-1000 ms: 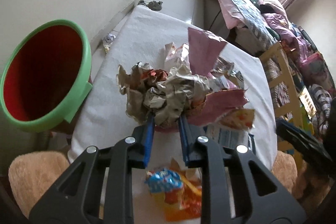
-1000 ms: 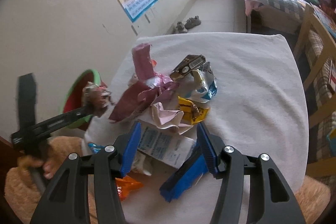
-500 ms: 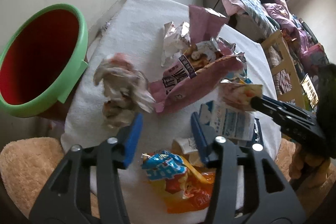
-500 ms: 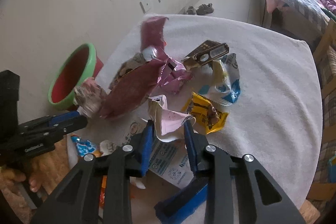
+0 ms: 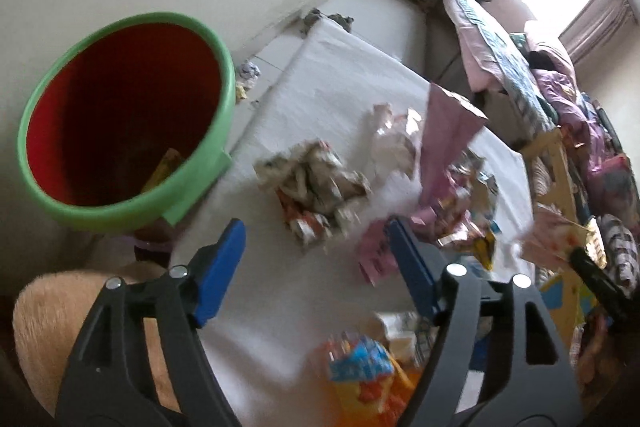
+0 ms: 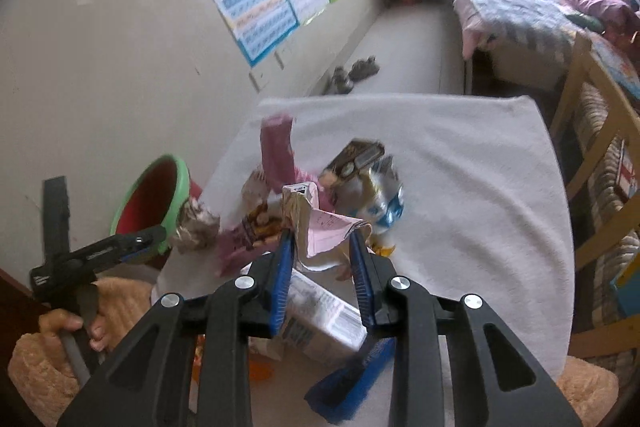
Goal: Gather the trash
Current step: 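Grasp the crumpled paper wad with the left gripper while the right gripper grasps a pink wrapper, then move both grippers over the red bucket and release the paper and wrapper, then grasp the orange-and-blue chip bag with the left gripper while the right gripper grasps the blue wrapper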
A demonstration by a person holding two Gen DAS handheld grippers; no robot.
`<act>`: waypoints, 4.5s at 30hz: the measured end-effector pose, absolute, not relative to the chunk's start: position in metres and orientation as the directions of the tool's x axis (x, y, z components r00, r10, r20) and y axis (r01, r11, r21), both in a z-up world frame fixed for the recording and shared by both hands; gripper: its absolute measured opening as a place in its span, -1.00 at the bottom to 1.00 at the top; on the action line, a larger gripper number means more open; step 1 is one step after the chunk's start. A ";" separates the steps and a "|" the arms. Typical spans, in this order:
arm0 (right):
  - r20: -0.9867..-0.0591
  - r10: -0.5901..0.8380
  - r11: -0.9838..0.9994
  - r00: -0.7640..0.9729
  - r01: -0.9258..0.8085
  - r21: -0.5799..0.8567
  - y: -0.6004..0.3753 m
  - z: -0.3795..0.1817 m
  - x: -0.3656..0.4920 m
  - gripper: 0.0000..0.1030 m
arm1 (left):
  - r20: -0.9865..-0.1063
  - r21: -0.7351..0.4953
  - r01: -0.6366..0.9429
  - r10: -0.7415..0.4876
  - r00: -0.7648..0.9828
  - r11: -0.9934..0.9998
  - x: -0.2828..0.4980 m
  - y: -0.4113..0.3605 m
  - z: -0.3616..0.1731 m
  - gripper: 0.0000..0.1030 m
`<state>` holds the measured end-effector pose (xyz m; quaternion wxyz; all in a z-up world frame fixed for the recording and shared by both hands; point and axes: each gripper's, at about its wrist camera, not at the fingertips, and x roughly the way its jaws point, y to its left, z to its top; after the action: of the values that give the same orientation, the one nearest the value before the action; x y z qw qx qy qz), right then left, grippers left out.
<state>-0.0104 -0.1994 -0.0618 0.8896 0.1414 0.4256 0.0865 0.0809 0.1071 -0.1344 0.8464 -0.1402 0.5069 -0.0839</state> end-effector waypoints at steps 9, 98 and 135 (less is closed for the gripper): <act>-0.716 0.265 0.944 0.646 -0.021 0.330 -0.204 -0.049 -0.021 -0.45 | -0.882 -0.308 -0.017 -0.280 0.379 0.951 0.120 0.090 -0.172 0.44; -0.610 0.469 0.880 0.639 -0.280 0.383 -0.063 0.009 0.055 0.30 | -0.805 -0.170 -0.067 -0.099 0.585 0.983 0.064 0.191 -0.098 0.51; -0.876 0.307 0.877 0.371 0.247 0.412 -0.224 -0.146 -0.036 0.35 | -0.908 -0.234 0.192 -0.285 0.307 0.953 -0.004 0.033 -0.153 -0.12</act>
<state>-0.0357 -0.2237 -0.1463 0.7902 0.2471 0.5605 0.0190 -0.0044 0.0331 -0.1529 0.8075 -0.0406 0.5697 -0.1478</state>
